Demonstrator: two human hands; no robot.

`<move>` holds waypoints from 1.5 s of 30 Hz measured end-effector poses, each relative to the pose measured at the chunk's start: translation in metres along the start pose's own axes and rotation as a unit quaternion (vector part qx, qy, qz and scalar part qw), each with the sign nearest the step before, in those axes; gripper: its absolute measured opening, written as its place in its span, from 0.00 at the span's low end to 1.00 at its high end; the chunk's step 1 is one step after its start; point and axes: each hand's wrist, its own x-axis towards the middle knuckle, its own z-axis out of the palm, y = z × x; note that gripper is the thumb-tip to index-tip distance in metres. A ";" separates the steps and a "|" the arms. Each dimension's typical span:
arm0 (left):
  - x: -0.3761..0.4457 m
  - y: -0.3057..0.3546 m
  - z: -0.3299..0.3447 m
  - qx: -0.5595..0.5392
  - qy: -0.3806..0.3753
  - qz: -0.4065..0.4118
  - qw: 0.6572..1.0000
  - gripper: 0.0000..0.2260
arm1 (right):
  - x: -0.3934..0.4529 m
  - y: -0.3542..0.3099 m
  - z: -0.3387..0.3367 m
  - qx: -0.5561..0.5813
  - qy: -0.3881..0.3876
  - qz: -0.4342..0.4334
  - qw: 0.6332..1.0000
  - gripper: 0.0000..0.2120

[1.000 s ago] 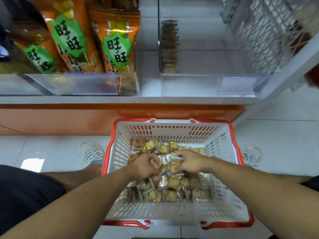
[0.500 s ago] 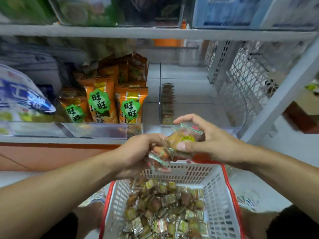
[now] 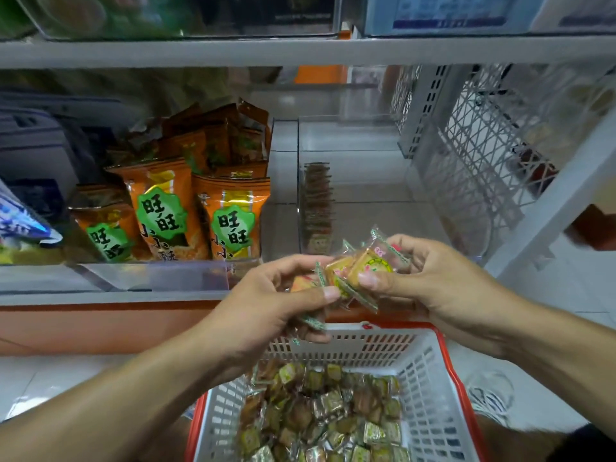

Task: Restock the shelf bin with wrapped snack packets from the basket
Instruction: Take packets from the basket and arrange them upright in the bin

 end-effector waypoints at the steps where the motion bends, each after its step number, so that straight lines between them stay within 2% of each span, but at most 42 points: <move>1: 0.001 -0.001 0.000 -0.011 -0.002 -0.005 1.000 0.17 | -0.001 -0.001 -0.001 0.009 -0.010 0.011 1.000 0.21; 4: 0.003 0.000 0.002 -0.055 -0.019 -0.023 0.998 0.15 | -0.002 -0.007 -0.008 0.045 -0.026 0.026 0.998 0.18; 8: 0.003 0.002 0.000 -0.079 -0.032 -0.031 0.996 0.16 | -0.004 -0.020 -0.025 0.043 0.020 -0.018 0.999 0.15; 10: 0.001 0.002 0.000 -0.072 -0.032 -0.034 0.996 0.17 | -0.006 -0.025 -0.032 -0.016 0.022 -0.058 0.998 0.14; 12: 0.001 0.001 0.001 -0.061 -0.029 -0.035 0.997 0.15 | -0.009 -0.028 -0.036 -0.097 -0.017 -0.082 0.992 0.14; 14: 0.000 0.000 0.002 -0.044 -0.024 -0.037 0.998 0.15 | -0.013 -0.026 -0.034 -0.179 -0.074 -0.081 0.978 0.12; 16: 0.001 -0.002 0.004 -0.035 -0.026 -0.035 0.998 0.16 | -0.014 -0.020 -0.028 -0.206 -0.079 -0.073 0.973 0.14; 19: 0.000 -0.005 0.009 -0.053 0.005 -0.004 0.999 0.18 | -0.012 -0.008 -0.019 -0.098 0.014 -0.073 0.992 0.23; 22: 0.000 -0.010 0.014 -0.087 0.053 0.042 0.994 0.20 | -0.012 0.004 -0.005 0.040 0.071 -0.021 0.996 0.14; 25: -0.001 -0.013 0.020 -0.100 0.085 0.077 0.988 0.21 | -0.016 0.014 0.009 0.173 0.076 0.042 0.981 0.09; 30: -0.003 -0.014 0.025 -0.087 0.083 0.093 0.988 0.20 | -0.019 0.024 0.025 0.177 0.096 0.065 0.977 0.22; 36: -0.001 -0.015 0.022 -0.055 0.075 0.086 0.992 0.22 | -0.018 0.026 0.027 0.142 0.081 0.062 0.985 0.22; 40: -0.001 -0.015 0.020 0.012 0.059 0.111 0.992 0.22 | -0.014 0.024 0.027 0.156 0.052 0.057 0.985 0.23; 45: -0.001 -0.014 0.018 0.018 0.058 0.122 0.991 0.21 | -0.013 0.021 0.030 0.180 0.014 0.052 0.982 0.22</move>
